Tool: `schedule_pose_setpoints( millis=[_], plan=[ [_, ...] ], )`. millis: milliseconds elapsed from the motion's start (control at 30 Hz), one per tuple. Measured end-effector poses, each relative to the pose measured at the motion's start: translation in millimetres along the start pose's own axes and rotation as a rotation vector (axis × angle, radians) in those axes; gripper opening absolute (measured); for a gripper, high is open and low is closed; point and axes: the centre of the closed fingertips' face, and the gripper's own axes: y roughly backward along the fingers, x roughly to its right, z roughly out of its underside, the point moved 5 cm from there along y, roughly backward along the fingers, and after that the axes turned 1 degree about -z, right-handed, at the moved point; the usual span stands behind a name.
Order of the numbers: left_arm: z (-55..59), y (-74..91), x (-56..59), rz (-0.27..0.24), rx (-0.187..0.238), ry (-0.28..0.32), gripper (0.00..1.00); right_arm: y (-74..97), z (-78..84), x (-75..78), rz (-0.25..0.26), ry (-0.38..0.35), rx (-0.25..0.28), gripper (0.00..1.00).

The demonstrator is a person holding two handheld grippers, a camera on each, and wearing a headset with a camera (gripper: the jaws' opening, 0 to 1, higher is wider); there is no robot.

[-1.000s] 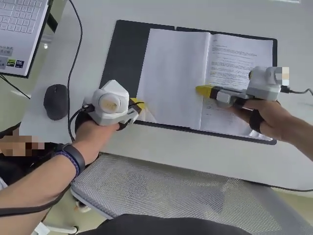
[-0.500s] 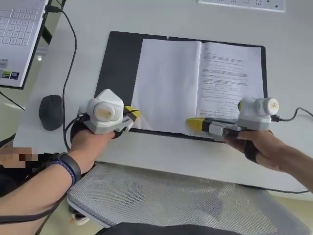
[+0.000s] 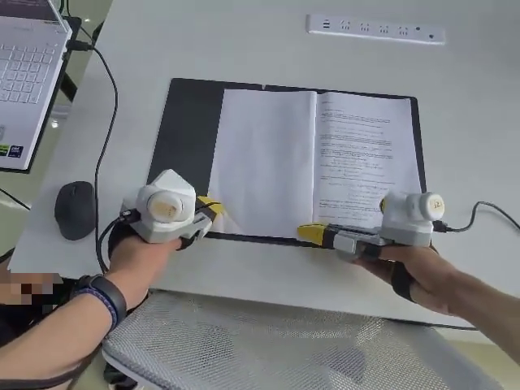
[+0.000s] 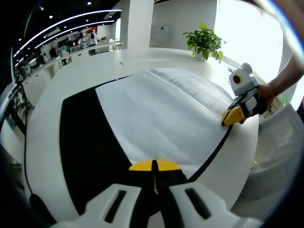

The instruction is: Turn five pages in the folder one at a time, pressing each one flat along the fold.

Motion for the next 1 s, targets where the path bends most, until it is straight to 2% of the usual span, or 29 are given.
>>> schedule_pose_setpoints(
  millis=[200, 300, 600, 667, 700, 767, 967, 1000],
  plan=[
    [0.7, -0.9, -1.9, 0.003, -0.005, -0.007, 0.0, 0.7, 1.0, -1.9, 0.028, -0.006, 0.01, 0.0],
    [-0.2, -1.0, -0.5, 0.003, -0.023, -0.026, 0.0, 0.4, 1.1, -2.8, 0.045, -0.009, 0.004, 0.0],
    [0.0, 1.5, 2.4, 0.004, -0.033, -0.018, 0.0, 3.2, 1.5, 8.6, 0.087, -0.001, 0.006, 0.0],
    [0.2, 2.4, 2.3, 0.009, -0.031, -0.001, 0.0, 3.3, 2.2, 10.0, 0.093, 0.001, 0.005, 0.0],
    [1.0, 2.9, 0.1, 0.014, -0.031, 0.031, 0.0, 3.7, 2.2, 10.0, 0.096, 0.001, 0.006, 0.0],
    [0.5, 3.4, -0.6, 0.017, -0.033, 0.038, 0.0, 4.3, 2.4, 9.8, 0.1, 0.002, 0.013, 0.0],
    [0.0, 3.9, 1.2, 0.025, -0.04, 0.11, 0.01, 10.5, 2.3, 6.2, 0.111, -0.01, 0.046, 0.0],
    [-0.5, 4.2, 2.4, 0.03, -0.044, 0.102, 0.02, 11.6, 1.8, 4.4, 0.112, -0.008, 0.05, 0.0]
  ],
)
